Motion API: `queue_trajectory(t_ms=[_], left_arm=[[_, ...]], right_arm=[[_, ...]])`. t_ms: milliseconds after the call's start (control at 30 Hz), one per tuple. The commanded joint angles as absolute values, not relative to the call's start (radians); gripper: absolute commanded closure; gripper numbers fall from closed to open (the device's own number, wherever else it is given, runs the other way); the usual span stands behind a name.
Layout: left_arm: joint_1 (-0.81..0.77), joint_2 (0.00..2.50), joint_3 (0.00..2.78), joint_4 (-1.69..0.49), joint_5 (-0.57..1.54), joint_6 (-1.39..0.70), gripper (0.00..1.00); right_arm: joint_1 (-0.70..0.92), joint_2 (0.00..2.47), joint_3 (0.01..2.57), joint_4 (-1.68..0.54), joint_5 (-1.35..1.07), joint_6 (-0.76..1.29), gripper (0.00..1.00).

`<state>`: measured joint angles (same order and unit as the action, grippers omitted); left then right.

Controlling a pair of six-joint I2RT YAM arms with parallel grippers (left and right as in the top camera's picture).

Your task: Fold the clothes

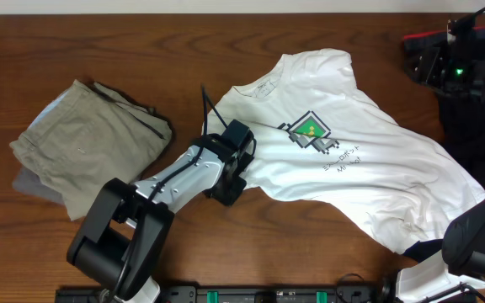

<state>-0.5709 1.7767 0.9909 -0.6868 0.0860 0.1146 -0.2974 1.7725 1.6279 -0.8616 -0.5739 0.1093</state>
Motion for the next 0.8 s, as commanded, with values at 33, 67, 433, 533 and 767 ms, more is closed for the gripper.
queue_trajectory(t_ms=[33, 67, 433, 533, 767], left_arm=[[-0.582, 1.796, 0.954, -0.687, 0.118, 0.138, 0.72], [-0.582, 1.796, 0.954, -0.689, 0.118, 0.137, 0.8], [-0.542, 1.795, 0.955, -0.931, 0.003, -0.383, 0.94], [-0.522, 1.795, 0.955, -1.017, 0.003, -0.479, 0.94], [-0.523, 1.795, 0.955, -1.164, 0.023, -0.556, 0.94]], right_arm=[[-0.294, 1.777, 1.628, -0.868, -0.572, 0.096, 0.54], [-0.294, 1.777, 1.628, -0.869, -0.572, 0.096, 0.54], [-0.287, 1.778, 1.626, -0.906, -0.572, 0.096, 0.53], [-0.261, 1.779, 1.621, -0.905, -0.572, 0.095, 0.56], [-0.082, 1.805, 1.575, -0.872, -0.456, 0.096, 0.74]])
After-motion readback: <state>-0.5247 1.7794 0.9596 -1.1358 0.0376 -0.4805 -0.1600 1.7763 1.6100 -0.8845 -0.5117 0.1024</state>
